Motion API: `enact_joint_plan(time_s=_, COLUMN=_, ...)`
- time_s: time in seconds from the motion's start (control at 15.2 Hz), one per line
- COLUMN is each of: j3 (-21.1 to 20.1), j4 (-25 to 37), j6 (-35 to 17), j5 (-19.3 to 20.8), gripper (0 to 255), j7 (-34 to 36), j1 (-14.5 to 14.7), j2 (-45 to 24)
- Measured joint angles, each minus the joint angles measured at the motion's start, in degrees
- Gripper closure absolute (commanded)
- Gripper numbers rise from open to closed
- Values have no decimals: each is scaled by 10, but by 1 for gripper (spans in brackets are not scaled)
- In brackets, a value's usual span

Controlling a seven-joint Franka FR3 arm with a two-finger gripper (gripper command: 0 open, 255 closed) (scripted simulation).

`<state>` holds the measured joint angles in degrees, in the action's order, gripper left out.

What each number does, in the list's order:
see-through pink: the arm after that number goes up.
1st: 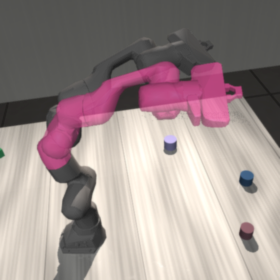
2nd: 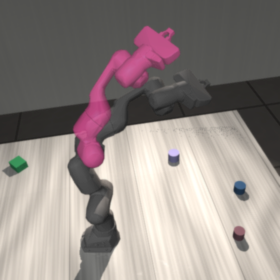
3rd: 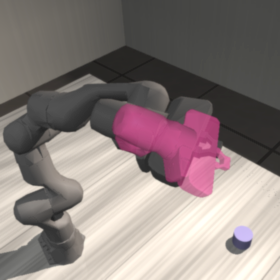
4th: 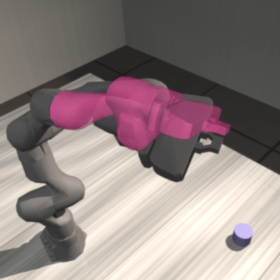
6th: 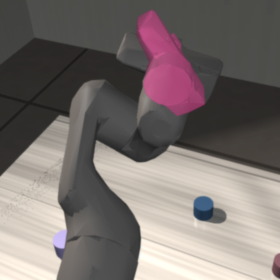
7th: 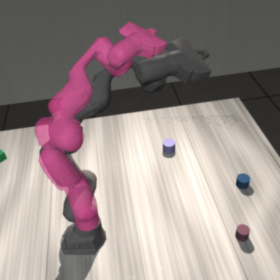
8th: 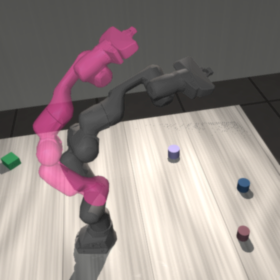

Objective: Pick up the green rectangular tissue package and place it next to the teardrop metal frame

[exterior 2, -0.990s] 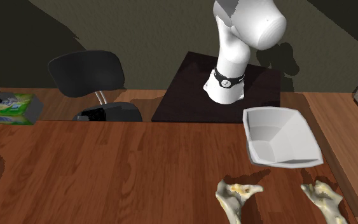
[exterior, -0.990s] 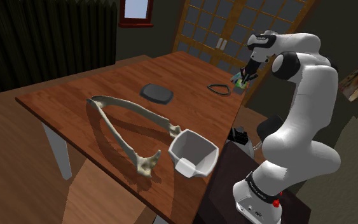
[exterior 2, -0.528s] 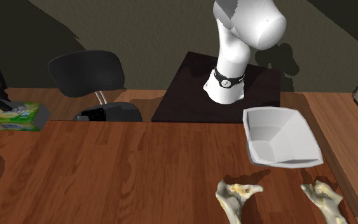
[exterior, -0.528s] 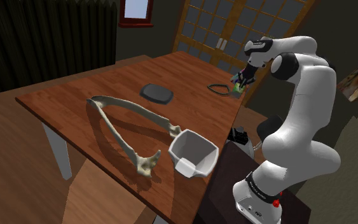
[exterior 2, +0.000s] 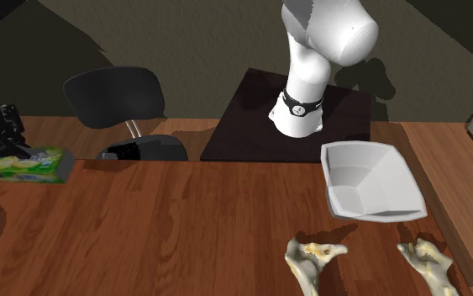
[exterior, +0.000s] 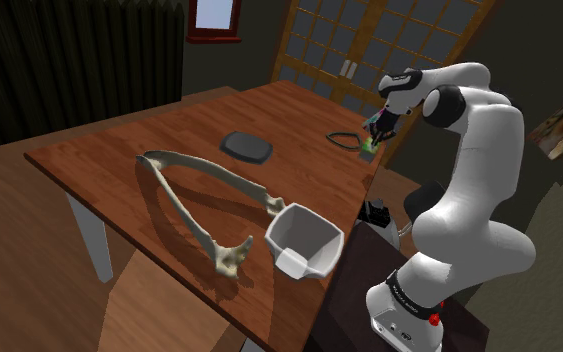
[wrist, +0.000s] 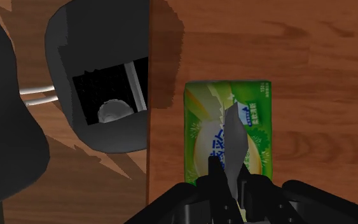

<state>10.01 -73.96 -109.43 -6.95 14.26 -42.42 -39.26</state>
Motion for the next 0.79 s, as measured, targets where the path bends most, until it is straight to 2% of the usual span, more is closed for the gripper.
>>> enact_joint_plan(time_s=0.79, j3=-4, j4=-40, j6=-71, j5=-6, gripper=255, j7=-4, j1=0, j2=-31)
